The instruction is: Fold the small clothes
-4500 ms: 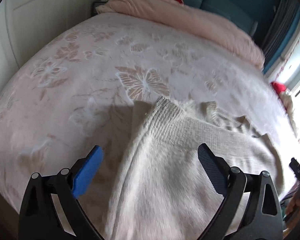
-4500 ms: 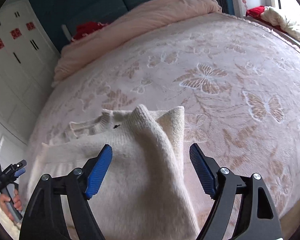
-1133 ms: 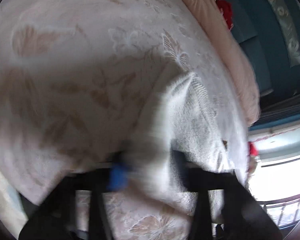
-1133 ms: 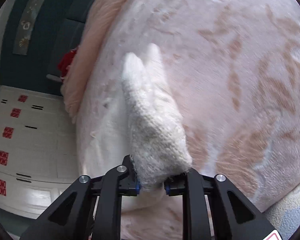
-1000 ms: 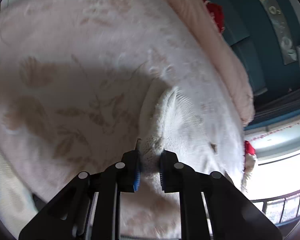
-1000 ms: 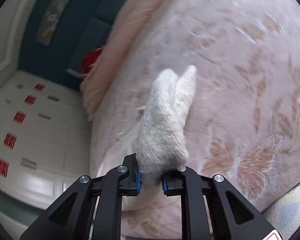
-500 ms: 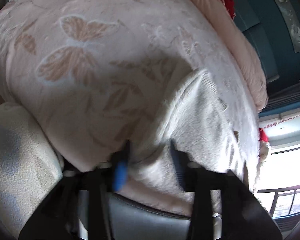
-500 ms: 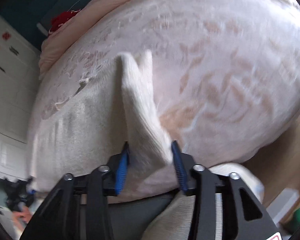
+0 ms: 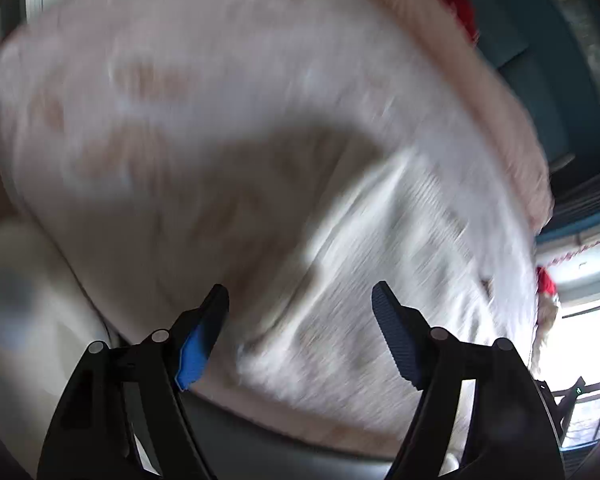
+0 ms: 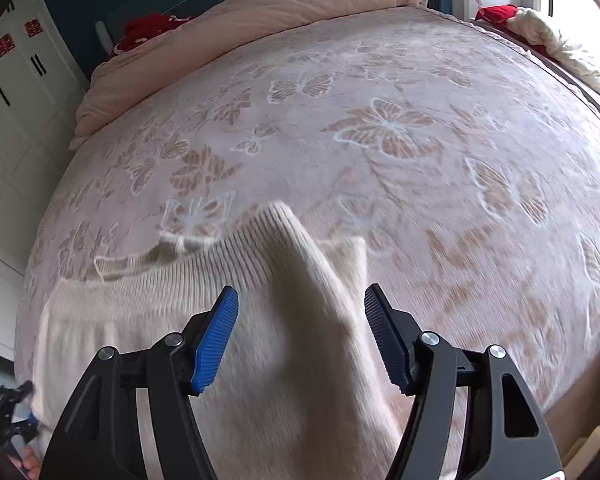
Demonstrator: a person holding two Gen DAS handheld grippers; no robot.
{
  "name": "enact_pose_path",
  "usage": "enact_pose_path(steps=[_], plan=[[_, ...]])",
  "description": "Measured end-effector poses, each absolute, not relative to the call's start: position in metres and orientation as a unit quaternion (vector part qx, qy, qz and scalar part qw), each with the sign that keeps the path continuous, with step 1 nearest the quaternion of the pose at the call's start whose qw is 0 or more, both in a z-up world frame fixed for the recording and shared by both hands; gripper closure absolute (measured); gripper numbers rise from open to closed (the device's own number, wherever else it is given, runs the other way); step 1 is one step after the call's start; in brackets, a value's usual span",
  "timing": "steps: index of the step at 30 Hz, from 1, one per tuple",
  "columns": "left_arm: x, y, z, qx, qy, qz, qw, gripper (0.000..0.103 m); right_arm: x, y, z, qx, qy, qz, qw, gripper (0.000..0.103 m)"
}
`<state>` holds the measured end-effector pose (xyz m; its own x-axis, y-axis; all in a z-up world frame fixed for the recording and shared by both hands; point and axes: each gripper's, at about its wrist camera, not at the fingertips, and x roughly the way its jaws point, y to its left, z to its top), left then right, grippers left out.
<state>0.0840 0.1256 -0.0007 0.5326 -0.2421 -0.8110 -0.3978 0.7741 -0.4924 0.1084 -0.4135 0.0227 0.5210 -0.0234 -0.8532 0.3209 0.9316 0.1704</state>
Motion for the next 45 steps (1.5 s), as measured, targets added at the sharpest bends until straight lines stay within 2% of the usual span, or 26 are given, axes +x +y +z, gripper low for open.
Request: enact_pose_path(steps=[2, 5, 8, 9, 10, 11, 12, 13, 15, 19, 22, 23, 25, 26, 27, 28, 29, 30, 31, 32, 33, 38, 40, 42, 44, 45], plan=[[0.094, 0.126, 0.023, -0.303, 0.455, 0.043, 0.836, 0.028, 0.128, -0.409, 0.018, 0.162, 0.482, -0.079, 0.857, 0.039], [0.139, 0.114, 0.038, -0.247, 0.46, 0.014, 0.853, 0.012, 0.155, -0.402, 0.001, 0.16, 0.5, -0.07, 0.848, 0.039], [0.185, 0.1, 0.018, -0.225, 0.486, -0.003, 0.844, 0.012, 0.17, -0.403, -0.02, 0.173, 0.521, -0.079, 0.832, 0.038], [0.204, 0.093, 0.003, -0.219, 0.508, -0.005, 0.833, 0.017, 0.171, -0.403, -0.025, 0.182, 0.522, -0.082, 0.829, 0.04], [0.214, 0.088, -0.008, -0.223, 0.523, -0.019, 0.822, 0.024, 0.17, -0.404, -0.028, 0.188, 0.52, -0.084, 0.829, 0.047], [0.224, 0.081, -0.021, -0.222, 0.54, -0.037, 0.811, 0.049, 0.17, -0.401, -0.029, 0.189, 0.519, -0.082, 0.83, 0.083], [0.231, 0.079, -0.027, -0.212, 0.555, -0.034, 0.804, 0.075, 0.171, -0.399, -0.029, 0.185, 0.523, -0.081, 0.828, 0.099], [0.237, 0.074, -0.032, -0.194, 0.566, -0.02, 0.801, 0.085, 0.17, -0.399, -0.025, 0.189, 0.517, -0.077, 0.831, 0.1], [0.239, 0.072, -0.019, -0.193, 0.548, -0.03, 0.813, 0.094, 0.164, -0.4, 0.002, 0.193, 0.476, -0.062, 0.855, 0.102], [0.243, 0.085, 0.018, -0.217, 0.497, -0.032, 0.84, 0.096, 0.156, -0.418, 0.053, 0.2, 0.4, -0.074, 0.891, 0.102], [0.258, 0.083, 0.0, -0.219, 0.517, -0.024, 0.827, 0.096, 0.167, -0.441, 0.035, 0.216, 0.433, -0.09, 0.871, 0.096], [0.259, 0.08, -0.01, -0.216, 0.532, -0.021, 0.819, 0.095, 0.171, -0.445, 0.02, 0.234, 0.457, -0.085, 0.854, 0.09], [0.257, 0.078, -0.019, -0.218, 0.541, -0.021, 0.812, 0.094, 0.174, -0.438, -0.001, 0.235, 0.488, -0.068, 0.838, 0.071], [0.253, 0.077, -0.021, -0.217, 0.541, -0.021, 0.812, 0.093, 0.175, -0.433, -0.006, 0.22, 0.495, -0.066, 0.838, 0.044], [0.25, 0.076, -0.024, -0.217, 0.542, -0.023, 0.812, 0.092, 0.176, -0.427, -0.012, 0.201, 0.501, -0.066, 0.839, 0.035], [0.247, 0.074, -0.026, -0.216, 0.544, -0.025, 0.811, 0.09, 0.177, -0.421, -0.017, 0.19, 0.506, -0.064, 0.839, 0.035], [0.247, 0.073, -0.028, -0.215, 0.546, -0.029, 0.809, 0.086, 0.18, -0.415, -0.026, 0.181, 0.517, -0.054, 0.835, 0.04], [0.247, 0.072, -0.03, -0.213, 0.546, -0.031, 0.81, 0.085, 0.182, -0.411, -0.031, 0.177, 0.525, -0.047, 0.831, 0.069], [0.247, 0.072, -0.03, -0.208, 0.547, -0.032, 0.811, 0.085, 0.185, -0.407, -0.037, 0.17, 0.535, -0.044, 0.826, 0.087], [0.248, 0.07, -0.027, -0.202, 0.546, -0.035, 0.812, 0.087, 0.187, -0.403, -0.036, 0.162, 0.537, -0.045, 0.827, 0.092], [0.249, 0.069, -0.02, -0.196, 0.537, -0.04, 0.819, 0.095, 0.186, -0.4, -0.027, 0.162, 0.521, -0.045, 0.837, 0.094], [0.252, 0.065, 0.005, -0.162, 0.511, -0.038, 0.843, 0.095, 0.176, -0.416, 0.029, 0.177, 0.432, -0.059, 0.883, 0.095], [0.259, 0.062, -0.013, -0.139, 0.533, -0.02, 0.834, 0.095, 0.19, -0.424, 0.004, 0.175, 0.471, -0.062, 0.862, 0.094], [0.263, 0.061, -0.04, -0.118, 0.562, -0.003, 0.819, 0.091, 0.201, -0.428, -0.044, 0.152, 0.55, -0.087, 0.817, 0.091], [0.254, 0.069, -0.038, -0.14, 0.547, -0.007, 0.825, 0.09, 0.19, -0.426, -0.042, 0.153, 0.535, -0.091, 0.826, 0.086], [0.244, 0.077, -0.028, -0.166, 0.533, -0.007, 0.829, 0.085, 0.181, -0.423, -0.029, 0.154, 0.515, -0.1, 0.837, 0.077]])
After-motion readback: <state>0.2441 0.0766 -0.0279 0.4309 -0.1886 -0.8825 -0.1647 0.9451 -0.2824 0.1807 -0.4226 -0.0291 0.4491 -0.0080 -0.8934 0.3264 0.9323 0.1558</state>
